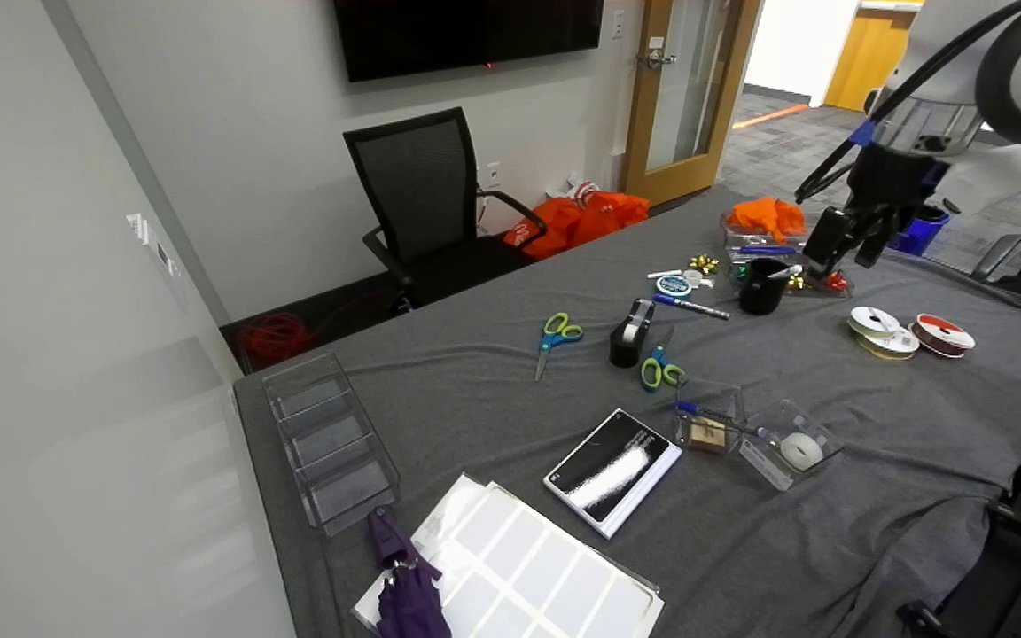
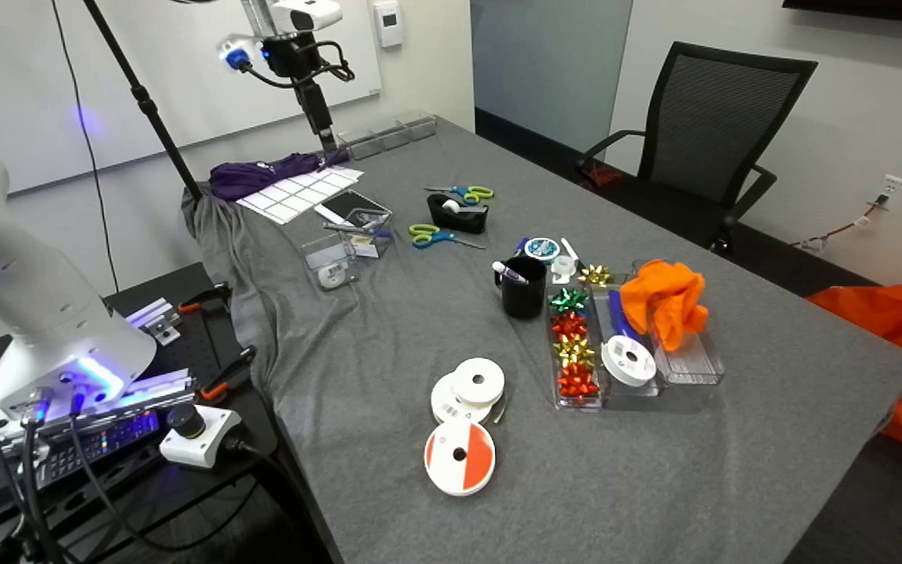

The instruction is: Move the black cup to the front

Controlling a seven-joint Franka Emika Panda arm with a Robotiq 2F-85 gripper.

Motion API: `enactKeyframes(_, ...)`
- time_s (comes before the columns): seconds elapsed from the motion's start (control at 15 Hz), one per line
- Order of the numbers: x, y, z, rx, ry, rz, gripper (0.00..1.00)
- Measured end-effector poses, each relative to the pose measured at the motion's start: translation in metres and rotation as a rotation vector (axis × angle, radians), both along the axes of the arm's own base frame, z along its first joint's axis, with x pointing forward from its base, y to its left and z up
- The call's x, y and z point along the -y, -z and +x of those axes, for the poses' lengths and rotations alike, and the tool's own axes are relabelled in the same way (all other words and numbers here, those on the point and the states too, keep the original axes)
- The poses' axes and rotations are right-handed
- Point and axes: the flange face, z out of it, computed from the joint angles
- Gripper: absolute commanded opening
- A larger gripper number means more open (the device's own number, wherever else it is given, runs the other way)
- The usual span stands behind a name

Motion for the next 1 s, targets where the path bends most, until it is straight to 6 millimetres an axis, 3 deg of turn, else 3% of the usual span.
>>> enactKeyframes(0.4,0.054,0.007,0.031,-0.003,0.054,0.136,1.0)
enactKeyframes(1.0,0.124,-0.028,0.094,0.068,0.161,0.305,1.0)
